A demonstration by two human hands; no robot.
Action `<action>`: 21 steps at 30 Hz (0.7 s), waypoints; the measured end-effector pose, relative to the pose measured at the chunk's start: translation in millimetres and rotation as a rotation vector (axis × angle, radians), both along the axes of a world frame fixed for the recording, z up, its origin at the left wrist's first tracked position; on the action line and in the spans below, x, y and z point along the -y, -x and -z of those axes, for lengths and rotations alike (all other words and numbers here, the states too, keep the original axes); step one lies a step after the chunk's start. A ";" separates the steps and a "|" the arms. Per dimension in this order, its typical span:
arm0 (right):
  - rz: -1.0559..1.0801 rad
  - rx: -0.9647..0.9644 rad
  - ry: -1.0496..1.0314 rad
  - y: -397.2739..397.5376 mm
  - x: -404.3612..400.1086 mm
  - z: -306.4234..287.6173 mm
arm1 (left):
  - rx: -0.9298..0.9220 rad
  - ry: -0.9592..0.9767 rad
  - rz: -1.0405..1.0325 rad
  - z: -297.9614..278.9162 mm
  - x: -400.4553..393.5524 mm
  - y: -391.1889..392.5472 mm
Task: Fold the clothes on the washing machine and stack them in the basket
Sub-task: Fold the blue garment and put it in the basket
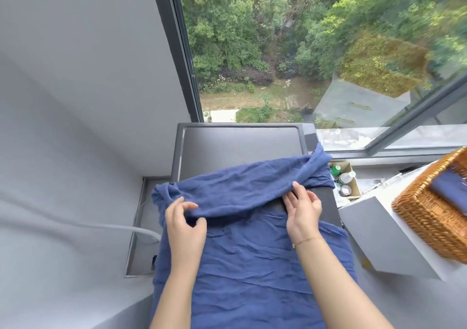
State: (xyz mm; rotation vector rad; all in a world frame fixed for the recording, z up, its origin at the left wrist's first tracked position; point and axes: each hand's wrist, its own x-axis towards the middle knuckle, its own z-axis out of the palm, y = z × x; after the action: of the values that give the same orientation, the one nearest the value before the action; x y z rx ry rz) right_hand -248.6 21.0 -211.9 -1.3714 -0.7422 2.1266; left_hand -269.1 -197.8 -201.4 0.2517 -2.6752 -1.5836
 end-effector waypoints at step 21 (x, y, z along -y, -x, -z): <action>-0.089 -0.414 0.252 -47.3 -28.8 -22.4 | 0.291 -1.104 -0.438 -22.2 13.7 18.7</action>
State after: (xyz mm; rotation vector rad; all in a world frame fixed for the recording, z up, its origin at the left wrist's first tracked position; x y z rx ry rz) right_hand -201.2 49.8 -189.4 -0.9714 -0.3861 2.5299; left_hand -287.8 -211.5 -179.2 1.0274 -1.3730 -2.7401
